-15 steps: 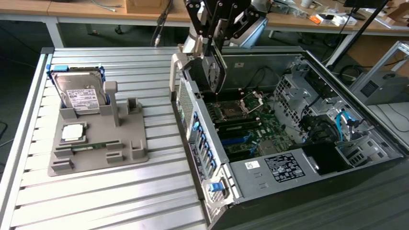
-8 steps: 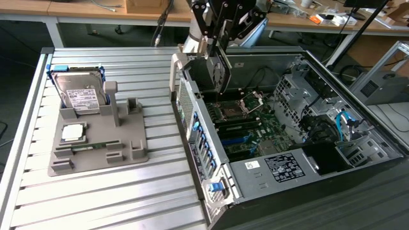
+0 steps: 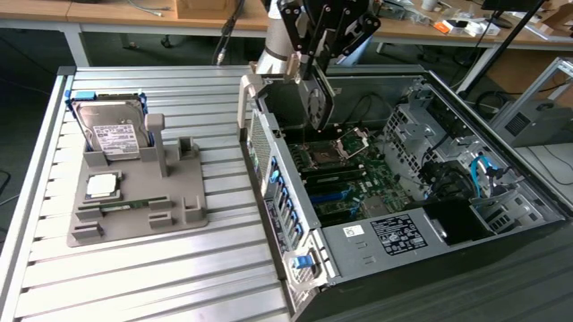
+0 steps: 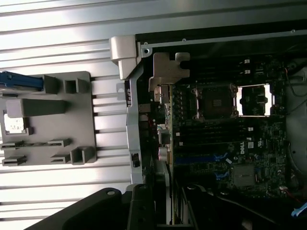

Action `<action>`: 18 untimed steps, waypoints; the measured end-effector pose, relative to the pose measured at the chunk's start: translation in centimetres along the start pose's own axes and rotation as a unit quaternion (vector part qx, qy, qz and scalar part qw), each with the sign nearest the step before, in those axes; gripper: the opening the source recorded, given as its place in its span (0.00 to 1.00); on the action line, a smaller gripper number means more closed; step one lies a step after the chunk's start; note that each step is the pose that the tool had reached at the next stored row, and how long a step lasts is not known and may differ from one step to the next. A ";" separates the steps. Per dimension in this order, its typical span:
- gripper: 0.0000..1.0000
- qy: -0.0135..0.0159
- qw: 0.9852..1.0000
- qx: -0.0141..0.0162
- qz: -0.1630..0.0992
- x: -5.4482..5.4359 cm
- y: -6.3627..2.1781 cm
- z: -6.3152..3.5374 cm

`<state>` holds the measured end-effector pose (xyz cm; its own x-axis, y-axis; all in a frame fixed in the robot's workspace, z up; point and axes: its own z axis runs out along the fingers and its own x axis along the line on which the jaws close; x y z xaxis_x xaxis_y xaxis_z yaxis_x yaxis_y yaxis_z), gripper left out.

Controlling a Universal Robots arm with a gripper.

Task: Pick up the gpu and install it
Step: 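Pick up the gpu and move the gpu toward the slot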

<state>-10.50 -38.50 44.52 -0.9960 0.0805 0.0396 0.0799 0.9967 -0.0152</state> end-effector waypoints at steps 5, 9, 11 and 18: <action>0.27 0.000 1.000 0.001 0.000 -0.9 0.07 0.04; 0.27 0.000 1.000 0.001 0.000 -1.6 0.13 0.08; 0.27 0.000 1.000 0.002 0.000 -2.0 0.17 0.12; 0.27 0.000 1.000 0.004 0.000 -3.9 0.32 0.49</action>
<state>-6.62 -38.50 43.86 -0.9960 0.0808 0.0390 0.0800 0.9965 -0.0232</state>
